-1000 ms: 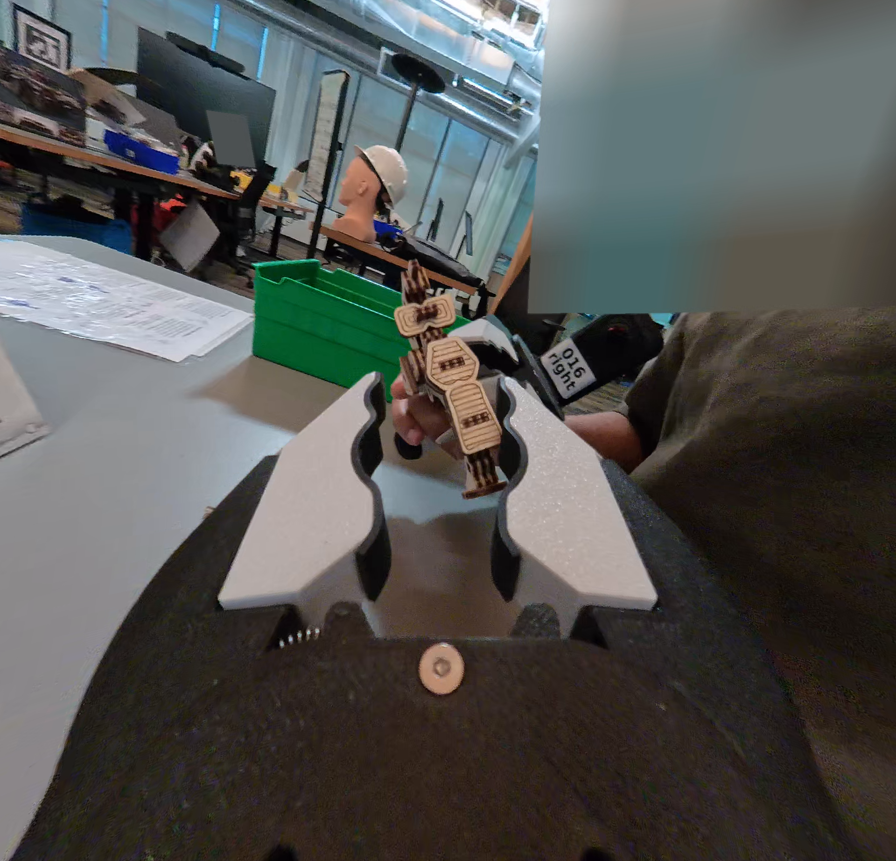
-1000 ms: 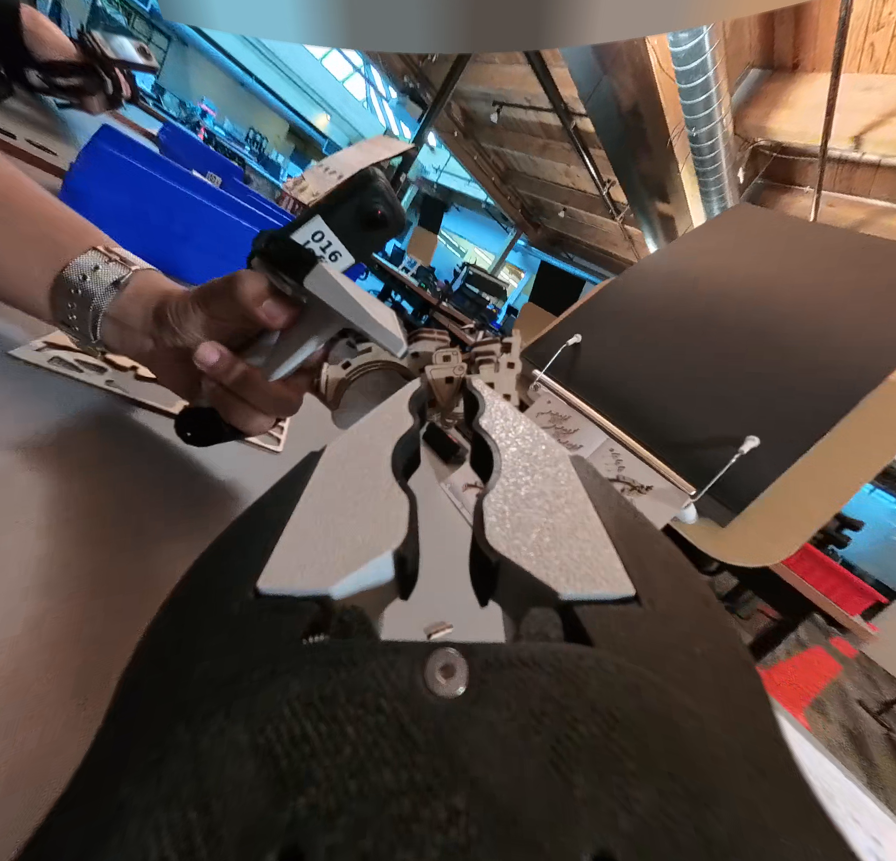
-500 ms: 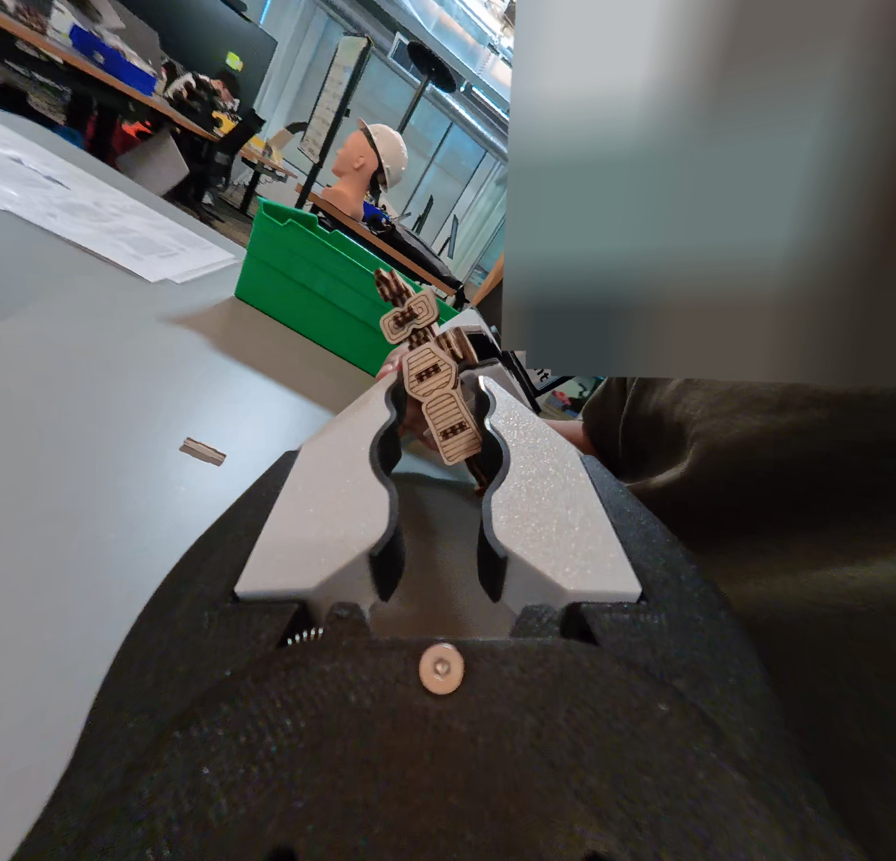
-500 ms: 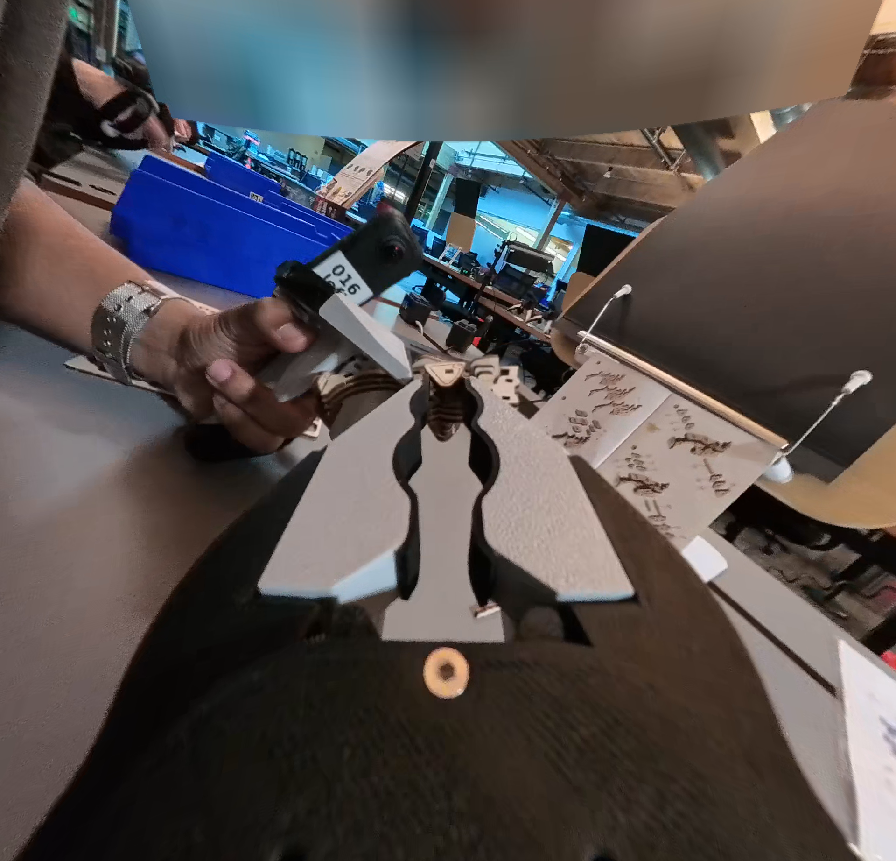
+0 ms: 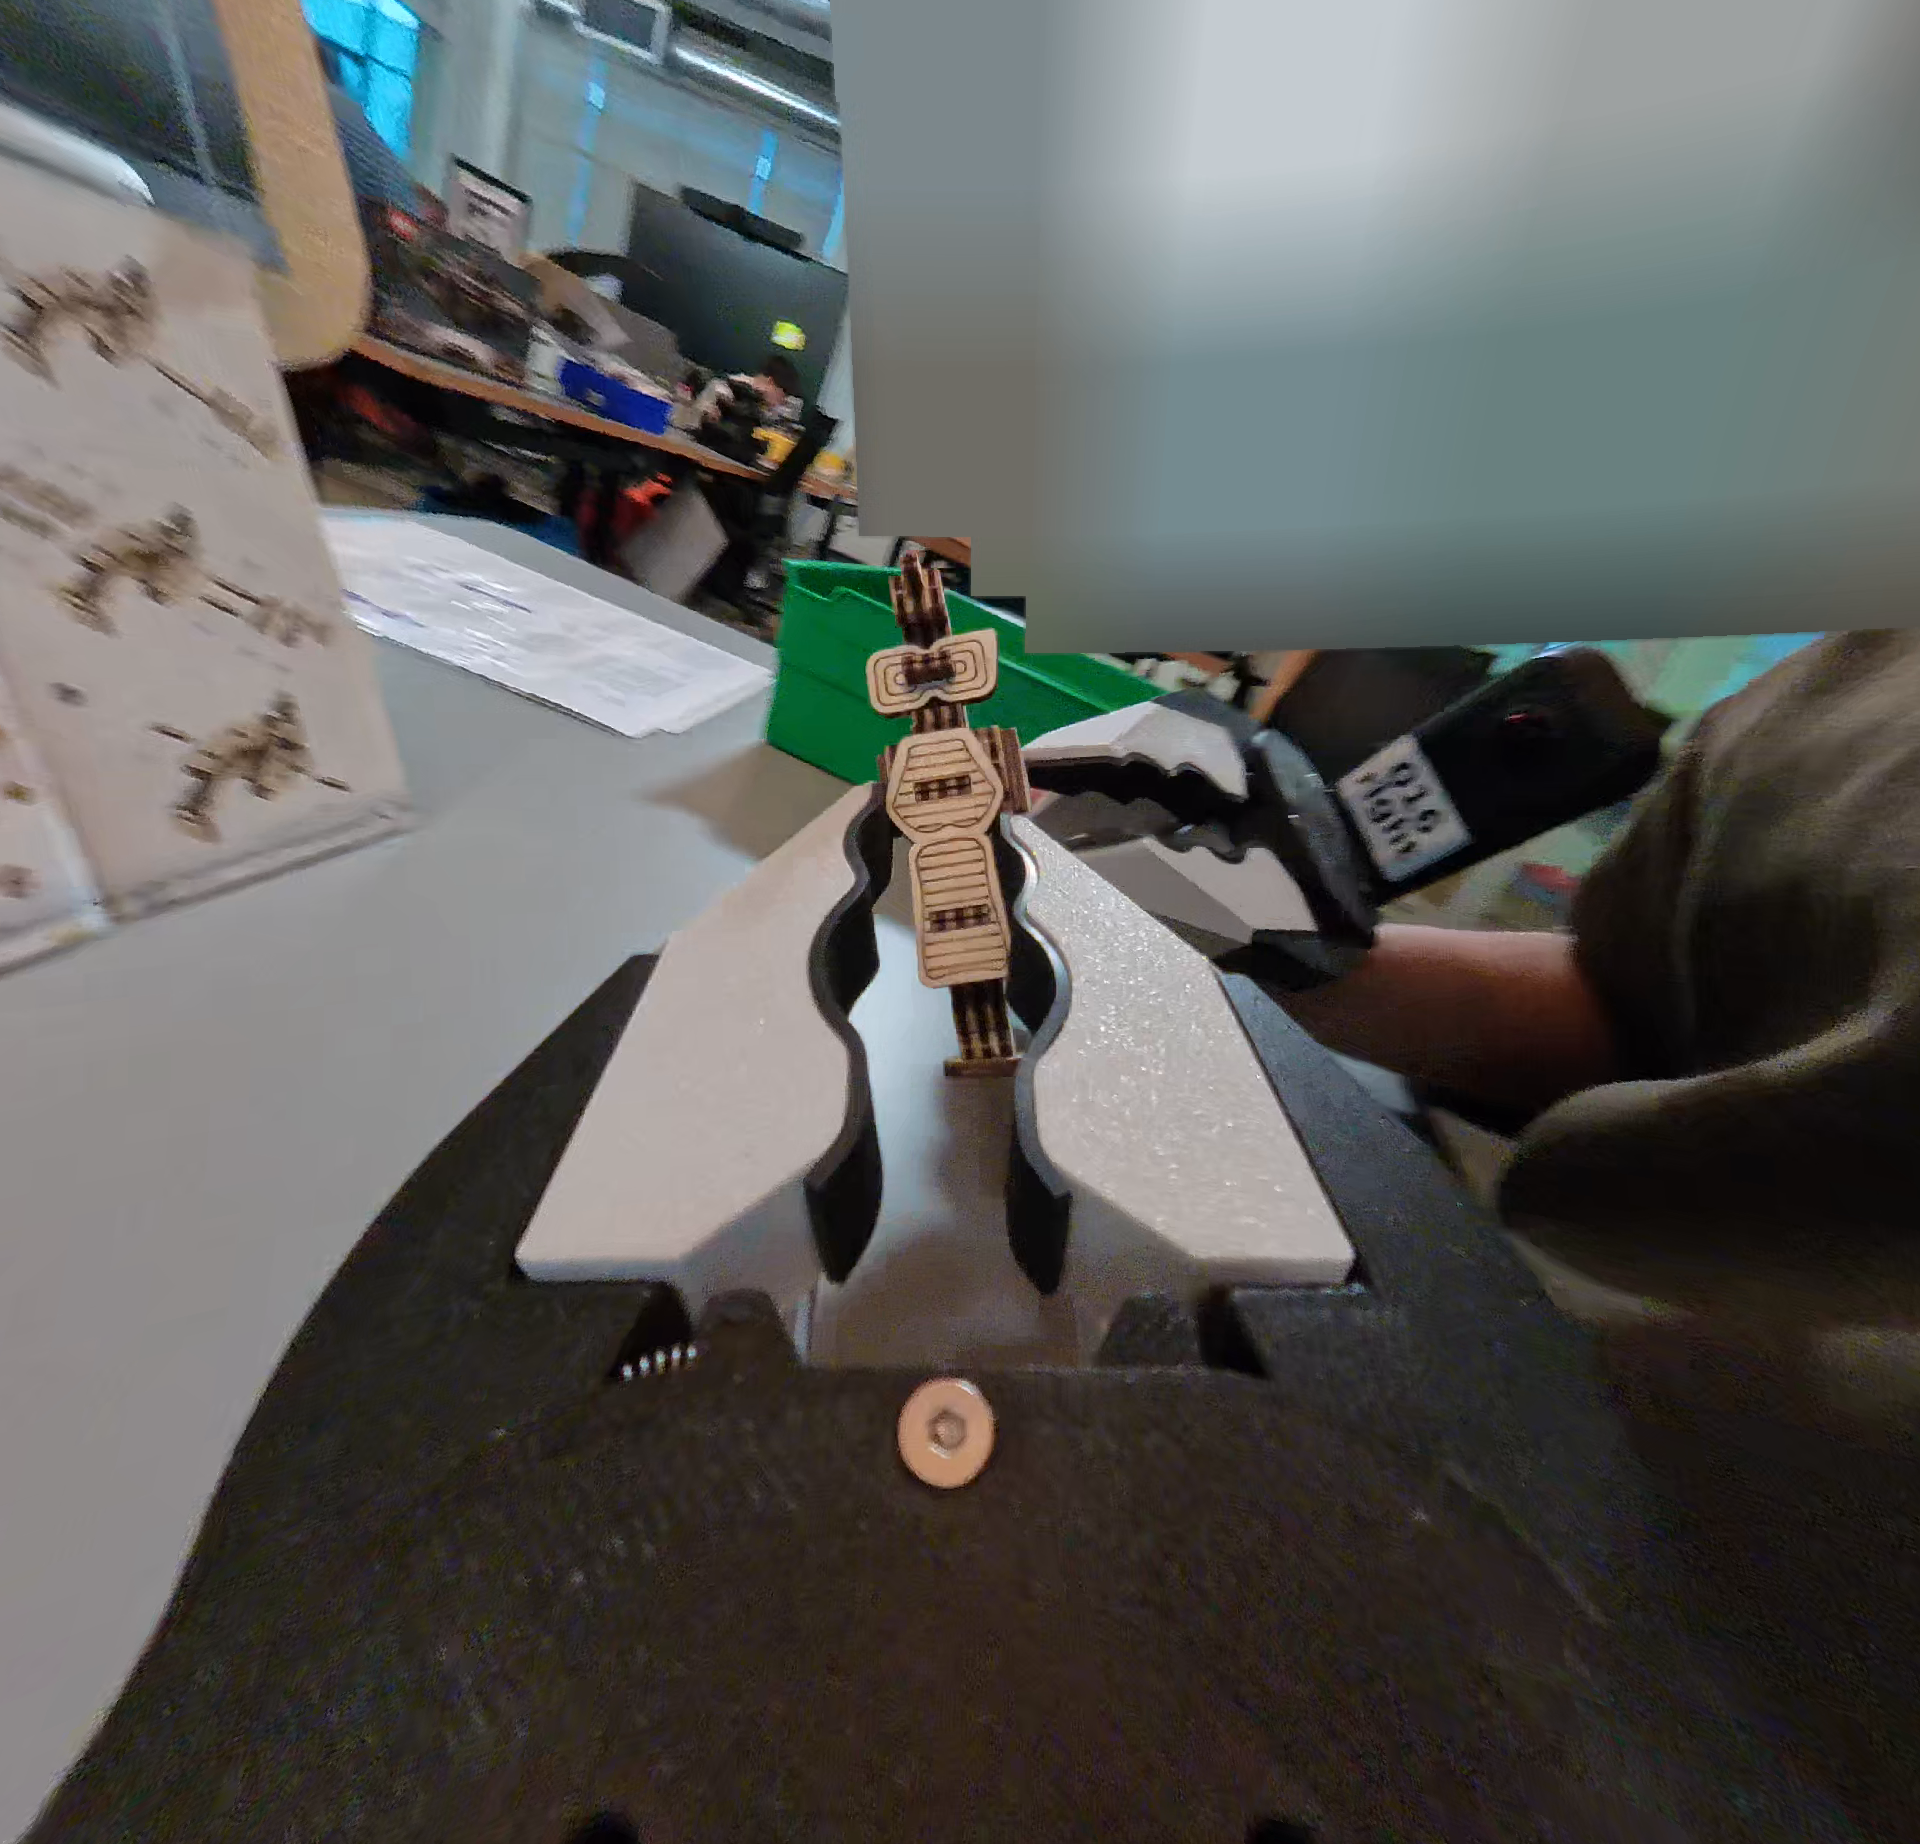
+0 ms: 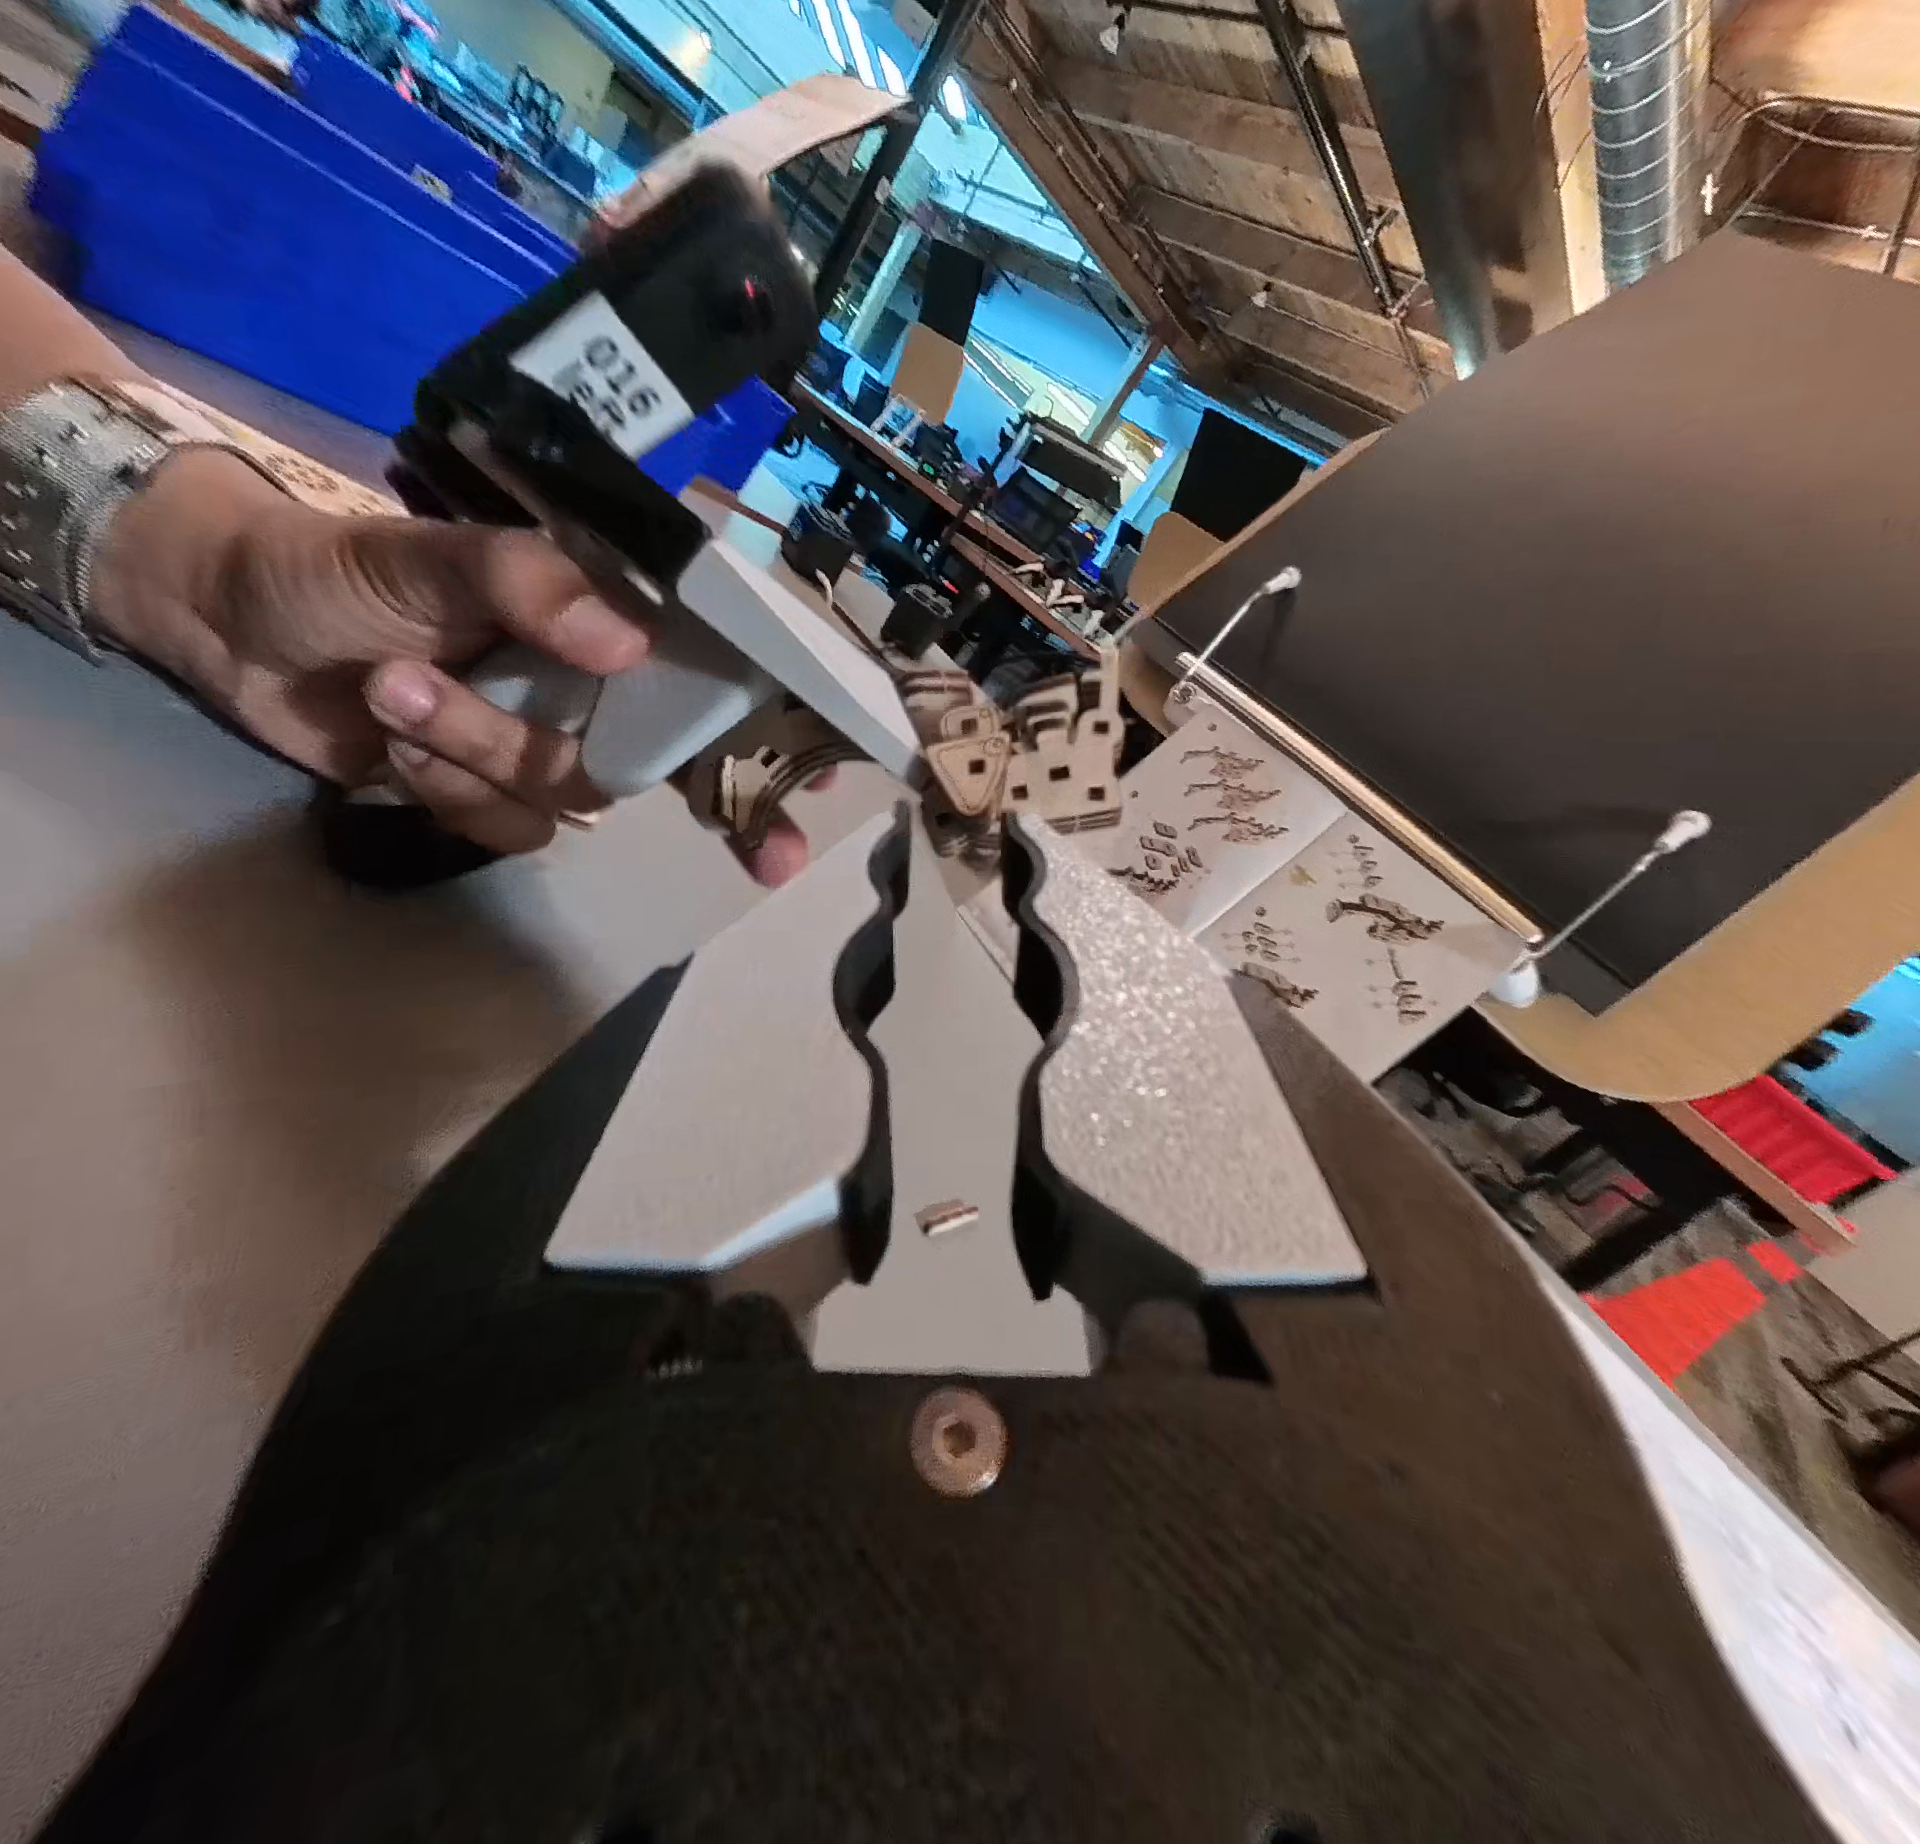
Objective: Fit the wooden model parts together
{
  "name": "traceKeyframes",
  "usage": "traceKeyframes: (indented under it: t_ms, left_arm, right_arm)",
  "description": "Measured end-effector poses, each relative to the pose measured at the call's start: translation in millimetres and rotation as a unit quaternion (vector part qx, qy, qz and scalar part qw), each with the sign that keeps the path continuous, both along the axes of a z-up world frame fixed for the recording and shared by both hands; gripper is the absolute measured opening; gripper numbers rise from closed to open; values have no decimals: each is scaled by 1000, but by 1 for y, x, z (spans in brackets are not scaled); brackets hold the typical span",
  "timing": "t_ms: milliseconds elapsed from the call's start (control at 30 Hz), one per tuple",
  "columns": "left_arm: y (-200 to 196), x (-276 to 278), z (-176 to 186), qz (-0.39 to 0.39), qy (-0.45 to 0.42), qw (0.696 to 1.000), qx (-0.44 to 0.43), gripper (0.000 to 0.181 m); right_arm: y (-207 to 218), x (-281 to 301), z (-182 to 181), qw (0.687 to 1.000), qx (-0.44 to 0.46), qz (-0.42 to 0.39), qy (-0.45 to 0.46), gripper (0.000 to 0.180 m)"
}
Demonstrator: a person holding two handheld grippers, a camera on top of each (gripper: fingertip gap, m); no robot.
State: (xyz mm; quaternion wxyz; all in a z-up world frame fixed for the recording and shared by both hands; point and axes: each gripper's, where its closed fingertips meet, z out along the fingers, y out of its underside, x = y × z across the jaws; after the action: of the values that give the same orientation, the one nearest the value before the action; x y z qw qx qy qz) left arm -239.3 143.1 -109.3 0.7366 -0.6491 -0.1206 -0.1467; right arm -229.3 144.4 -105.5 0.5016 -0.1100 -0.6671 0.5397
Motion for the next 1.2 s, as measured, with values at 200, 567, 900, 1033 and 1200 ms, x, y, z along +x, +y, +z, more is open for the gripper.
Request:
traceKeyframes:
  t_ms: [200,567,900,1033,1200]
  left_arm:
    - [1,2,3,113,199,973,-37,16]
    - [5,7,2,159,294,941,-58,15]
    - [3,9,4,147,286,946,-39,16]
    - [-2,3,9,128,218,967,-12,29]
    - [1,2,4,57,98,993,-8,33]
  right_arm:
    - [-1,-3,-4,998,43,-31,29,22]
    - [2,1,5,997,34,-30,56,20]
    - [-4,5,7,997,44,-20,66,14]
    - [-7,7,9,997,38,-11,64,14]
    - [-6,7,10,999,15,1,45,14]
